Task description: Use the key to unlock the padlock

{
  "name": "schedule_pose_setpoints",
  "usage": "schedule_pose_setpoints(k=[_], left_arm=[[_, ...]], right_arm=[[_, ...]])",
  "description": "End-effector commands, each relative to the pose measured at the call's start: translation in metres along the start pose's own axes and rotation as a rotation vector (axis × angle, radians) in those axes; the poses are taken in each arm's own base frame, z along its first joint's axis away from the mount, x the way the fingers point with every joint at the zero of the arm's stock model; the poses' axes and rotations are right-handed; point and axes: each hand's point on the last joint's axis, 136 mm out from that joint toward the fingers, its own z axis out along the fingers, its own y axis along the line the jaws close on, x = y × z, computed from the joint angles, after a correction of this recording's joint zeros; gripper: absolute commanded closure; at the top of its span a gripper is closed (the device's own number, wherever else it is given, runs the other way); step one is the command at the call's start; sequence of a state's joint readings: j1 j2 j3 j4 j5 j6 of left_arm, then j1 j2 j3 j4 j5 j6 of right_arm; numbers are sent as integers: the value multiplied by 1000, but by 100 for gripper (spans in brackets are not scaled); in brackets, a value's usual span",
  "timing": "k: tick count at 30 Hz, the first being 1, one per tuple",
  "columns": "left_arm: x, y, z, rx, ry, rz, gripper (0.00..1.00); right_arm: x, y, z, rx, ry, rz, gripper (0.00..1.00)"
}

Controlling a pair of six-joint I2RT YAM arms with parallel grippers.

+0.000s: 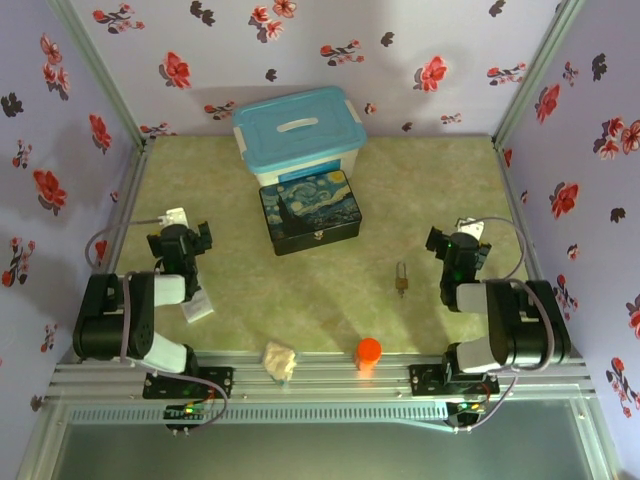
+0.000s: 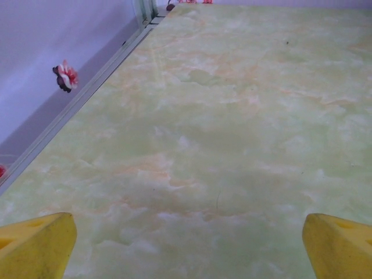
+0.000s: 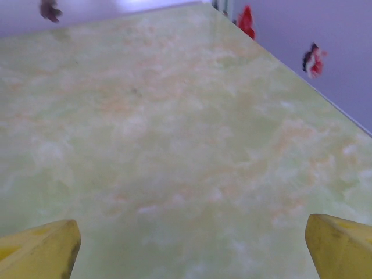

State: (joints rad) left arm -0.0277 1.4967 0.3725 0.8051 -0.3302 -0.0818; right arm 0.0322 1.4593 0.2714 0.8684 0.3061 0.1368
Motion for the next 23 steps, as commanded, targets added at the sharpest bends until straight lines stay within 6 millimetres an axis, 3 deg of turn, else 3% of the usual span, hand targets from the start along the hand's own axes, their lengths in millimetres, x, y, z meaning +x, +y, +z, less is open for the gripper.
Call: schedule_pose_setpoints(k=[1, 5, 23], left_arm=[[-14, -9, 4, 51, -89, -4, 0], [-13, -11, 5, 58, -67, -1, 0], [-14, -8, 5, 40, -77, -5, 0]], right_arm=[[-22, 14, 7, -68, -129, 0, 1], [-21, 9, 23, 0, -24, -2, 1], [-21, 14, 23, -28, -34, -14, 1]])
